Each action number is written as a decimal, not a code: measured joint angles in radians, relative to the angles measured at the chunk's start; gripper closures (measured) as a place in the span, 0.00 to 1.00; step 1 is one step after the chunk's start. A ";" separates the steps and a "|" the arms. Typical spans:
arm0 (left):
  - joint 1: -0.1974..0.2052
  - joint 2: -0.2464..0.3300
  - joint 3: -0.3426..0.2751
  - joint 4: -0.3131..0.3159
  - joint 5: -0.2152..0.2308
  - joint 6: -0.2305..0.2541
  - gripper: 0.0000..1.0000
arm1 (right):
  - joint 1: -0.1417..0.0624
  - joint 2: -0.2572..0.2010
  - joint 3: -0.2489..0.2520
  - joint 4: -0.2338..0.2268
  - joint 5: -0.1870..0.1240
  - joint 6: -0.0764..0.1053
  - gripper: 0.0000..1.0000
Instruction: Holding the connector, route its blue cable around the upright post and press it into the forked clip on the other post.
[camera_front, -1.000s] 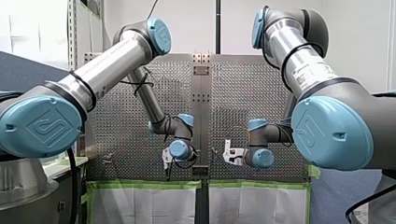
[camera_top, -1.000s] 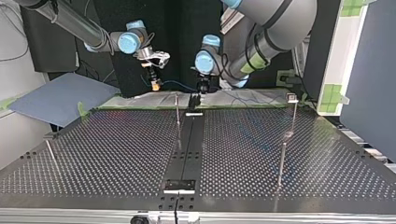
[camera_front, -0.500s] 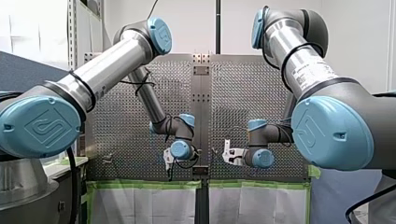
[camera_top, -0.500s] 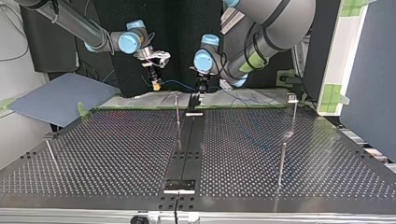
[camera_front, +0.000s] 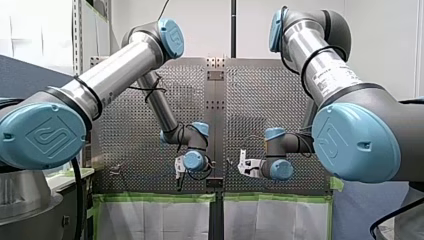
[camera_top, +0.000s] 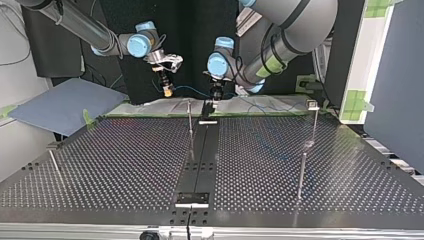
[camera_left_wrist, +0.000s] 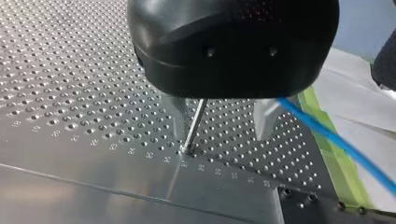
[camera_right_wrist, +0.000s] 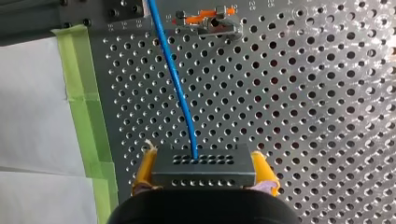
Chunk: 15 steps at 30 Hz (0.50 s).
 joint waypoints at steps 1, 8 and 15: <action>-0.001 0.000 0.000 0.001 -0.002 0.004 0.56 | 0.001 0.000 0.000 0.000 0.000 0.000 1.00; -0.002 0.000 0.000 0.004 -0.004 0.009 0.96 | 0.002 0.000 0.000 0.000 0.000 0.000 1.00; -0.003 0.000 0.000 0.001 -0.003 0.005 0.96 | 0.002 0.000 0.000 0.000 -0.001 0.000 1.00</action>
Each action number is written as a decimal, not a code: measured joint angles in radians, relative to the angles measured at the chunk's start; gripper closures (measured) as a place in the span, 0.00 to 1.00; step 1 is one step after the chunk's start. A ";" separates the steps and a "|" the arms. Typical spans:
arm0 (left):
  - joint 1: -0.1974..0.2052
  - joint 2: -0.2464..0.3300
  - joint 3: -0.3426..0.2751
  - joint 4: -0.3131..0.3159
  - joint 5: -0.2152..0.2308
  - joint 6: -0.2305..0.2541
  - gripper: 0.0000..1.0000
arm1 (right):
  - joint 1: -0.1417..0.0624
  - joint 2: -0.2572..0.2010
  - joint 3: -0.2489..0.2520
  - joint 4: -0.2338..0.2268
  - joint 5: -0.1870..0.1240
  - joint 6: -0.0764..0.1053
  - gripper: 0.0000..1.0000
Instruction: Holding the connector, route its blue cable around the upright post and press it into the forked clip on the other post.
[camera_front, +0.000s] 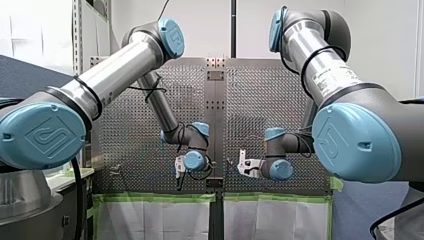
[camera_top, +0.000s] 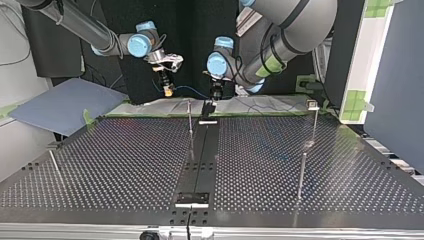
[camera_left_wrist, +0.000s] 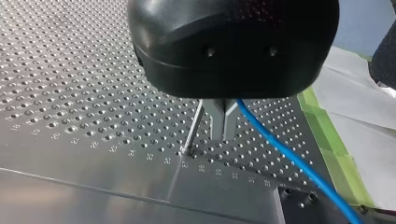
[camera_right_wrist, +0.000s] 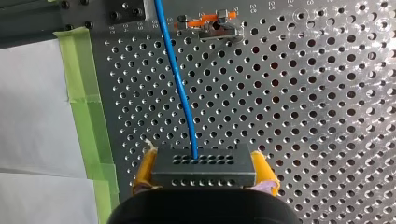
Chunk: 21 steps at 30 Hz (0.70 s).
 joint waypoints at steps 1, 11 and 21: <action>0.000 0.000 0.000 0.000 0.000 0.000 0.96 | 0.000 0.000 0.000 0.000 0.000 0.000 1.00; -0.015 0.000 0.000 -0.002 -0.002 0.009 0.96 | -0.002 0.000 0.000 0.006 0.003 -0.002 1.00; -0.038 0.000 0.001 0.002 -0.016 0.017 0.96 | -0.012 0.000 0.000 0.007 0.007 -0.003 1.00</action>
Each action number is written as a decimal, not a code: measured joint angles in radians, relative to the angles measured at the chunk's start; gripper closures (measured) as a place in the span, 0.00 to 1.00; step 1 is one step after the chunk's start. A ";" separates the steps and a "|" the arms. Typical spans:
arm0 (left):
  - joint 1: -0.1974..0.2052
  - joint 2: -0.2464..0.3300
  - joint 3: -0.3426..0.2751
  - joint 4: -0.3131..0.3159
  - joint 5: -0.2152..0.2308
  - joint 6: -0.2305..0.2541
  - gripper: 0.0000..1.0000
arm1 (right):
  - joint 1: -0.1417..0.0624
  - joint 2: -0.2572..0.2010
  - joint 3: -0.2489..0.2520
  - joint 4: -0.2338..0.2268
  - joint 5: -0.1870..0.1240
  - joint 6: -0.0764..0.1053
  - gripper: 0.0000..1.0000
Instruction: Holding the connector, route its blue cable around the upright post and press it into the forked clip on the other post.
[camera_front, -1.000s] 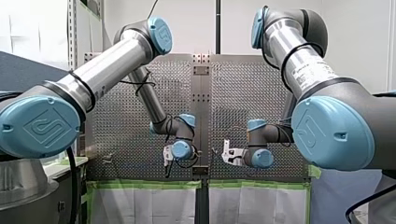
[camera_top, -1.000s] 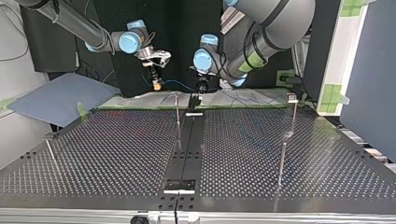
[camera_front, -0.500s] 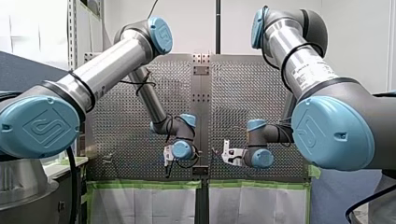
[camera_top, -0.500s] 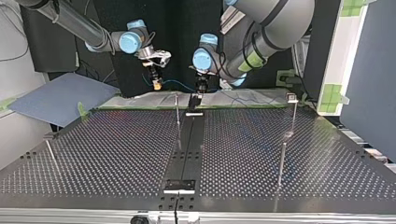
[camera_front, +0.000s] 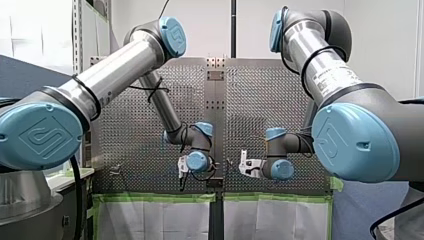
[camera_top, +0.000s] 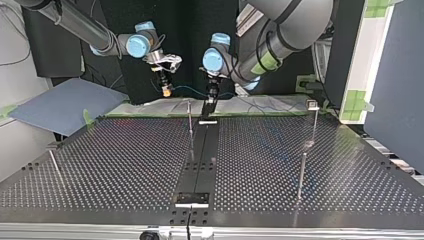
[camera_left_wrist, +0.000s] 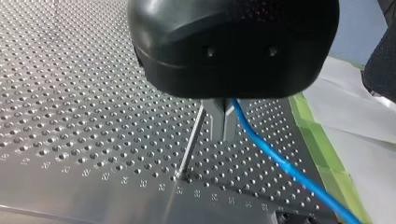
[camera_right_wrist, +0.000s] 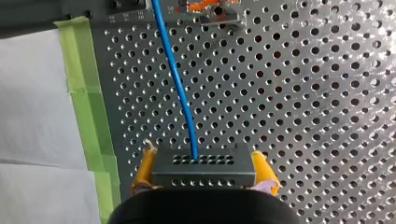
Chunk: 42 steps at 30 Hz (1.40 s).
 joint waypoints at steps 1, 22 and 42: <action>-0.001 0.000 0.000 0.000 -0.001 0.000 0.96 | -0.001 0.000 0.000 0.000 0.000 0.000 1.00; -0.002 -0.011 0.029 -0.003 -0.005 -0.040 0.96 | -0.033 0.001 -0.001 -0.025 0.003 0.012 1.00; -0.001 -0.034 0.038 0.006 0.004 -0.067 0.96 | -0.043 0.050 -0.006 -0.055 0.015 0.003 1.00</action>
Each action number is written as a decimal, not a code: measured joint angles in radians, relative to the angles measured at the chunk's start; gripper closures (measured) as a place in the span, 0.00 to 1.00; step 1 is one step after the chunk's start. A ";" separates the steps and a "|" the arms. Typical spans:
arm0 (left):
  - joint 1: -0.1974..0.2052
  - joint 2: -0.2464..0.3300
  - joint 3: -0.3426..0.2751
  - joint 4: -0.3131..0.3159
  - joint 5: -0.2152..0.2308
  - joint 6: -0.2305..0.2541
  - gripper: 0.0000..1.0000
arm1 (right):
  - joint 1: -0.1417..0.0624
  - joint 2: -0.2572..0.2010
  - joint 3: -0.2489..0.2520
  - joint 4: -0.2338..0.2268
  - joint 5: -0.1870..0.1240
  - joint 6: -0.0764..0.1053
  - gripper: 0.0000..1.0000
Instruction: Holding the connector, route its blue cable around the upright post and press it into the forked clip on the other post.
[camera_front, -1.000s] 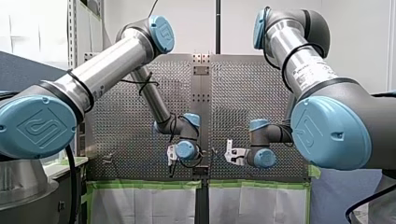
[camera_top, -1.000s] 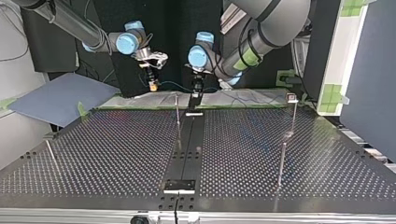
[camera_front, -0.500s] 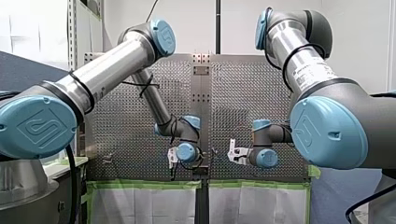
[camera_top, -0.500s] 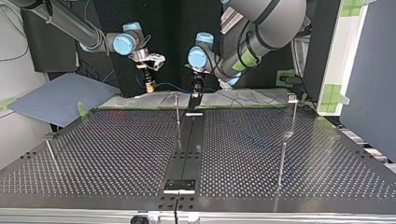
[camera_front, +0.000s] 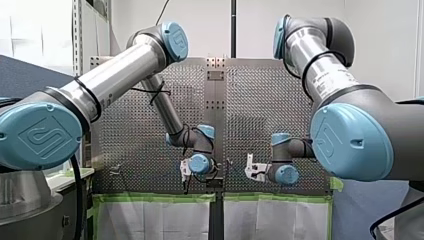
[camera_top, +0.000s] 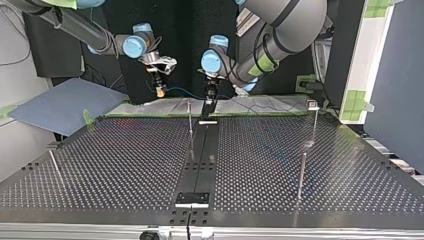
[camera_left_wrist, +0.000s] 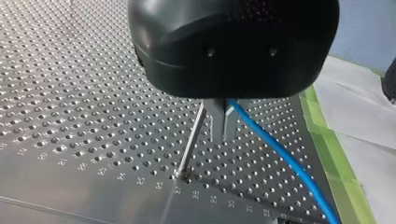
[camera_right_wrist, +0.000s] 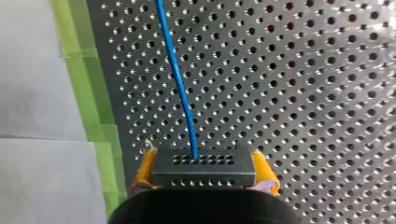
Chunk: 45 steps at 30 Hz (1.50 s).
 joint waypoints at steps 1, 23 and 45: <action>0.000 0.000 0.000 0.000 0.000 0.000 0.96 | 0.000 0.002 -0.001 0.000 0.000 0.000 1.00; 0.005 -0.040 0.055 -0.010 0.009 -0.030 0.96 | -0.030 0.007 -0.052 0.030 -0.005 0.000 1.00; 0.005 -0.041 0.056 -0.023 0.016 -0.021 0.96 | -0.070 0.007 -0.066 0.050 -0.005 -0.002 1.00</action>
